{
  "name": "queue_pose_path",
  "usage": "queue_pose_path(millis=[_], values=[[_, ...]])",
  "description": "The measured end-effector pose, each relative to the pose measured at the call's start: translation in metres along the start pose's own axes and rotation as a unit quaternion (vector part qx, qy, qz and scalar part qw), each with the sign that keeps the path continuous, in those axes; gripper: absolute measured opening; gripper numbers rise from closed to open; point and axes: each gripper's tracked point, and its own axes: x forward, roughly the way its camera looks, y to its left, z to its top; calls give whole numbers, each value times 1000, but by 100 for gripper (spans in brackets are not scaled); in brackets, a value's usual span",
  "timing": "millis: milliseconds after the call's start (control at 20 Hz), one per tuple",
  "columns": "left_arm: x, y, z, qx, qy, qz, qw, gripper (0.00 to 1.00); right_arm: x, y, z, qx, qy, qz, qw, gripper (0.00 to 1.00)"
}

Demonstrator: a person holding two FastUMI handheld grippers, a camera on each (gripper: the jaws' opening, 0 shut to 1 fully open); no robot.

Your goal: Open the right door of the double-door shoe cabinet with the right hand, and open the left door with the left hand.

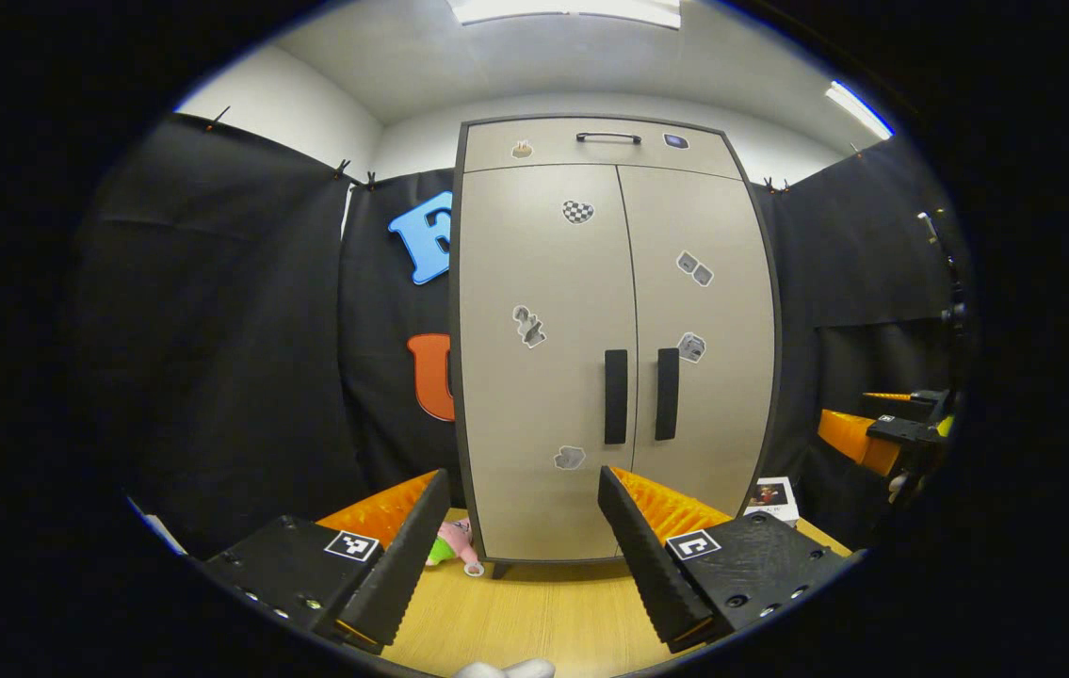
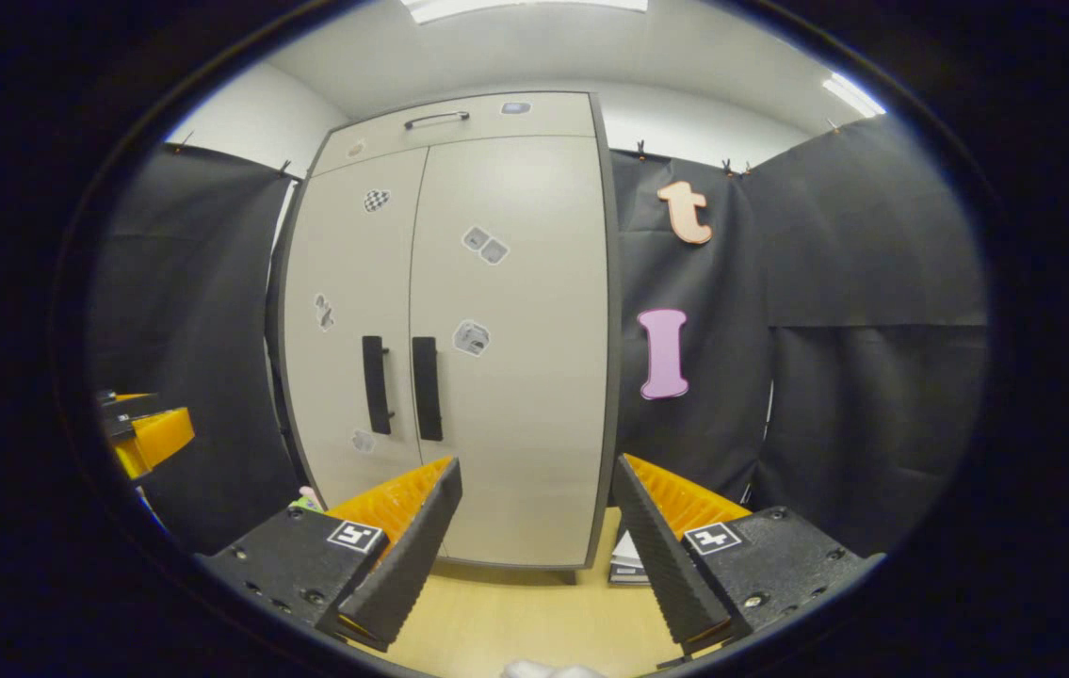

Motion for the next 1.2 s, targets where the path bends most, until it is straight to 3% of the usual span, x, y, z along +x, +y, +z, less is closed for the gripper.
queue_pose_path(millis=[650, 1150, 1200], values=[[-26, 25, -22, 0, 18, 32, 999, 95, 115, 89, 9, -11, -9, 51, 999, 100], [-28, 44, -18, 5, 14, 65, 998, 95, 198, 122, 12, -46, -1, 26, 999, 100], [-28, 47, -17, 9, 13, 71, 997, 95, 201, 123, 15, -45, -1, 21, 999, 92]])
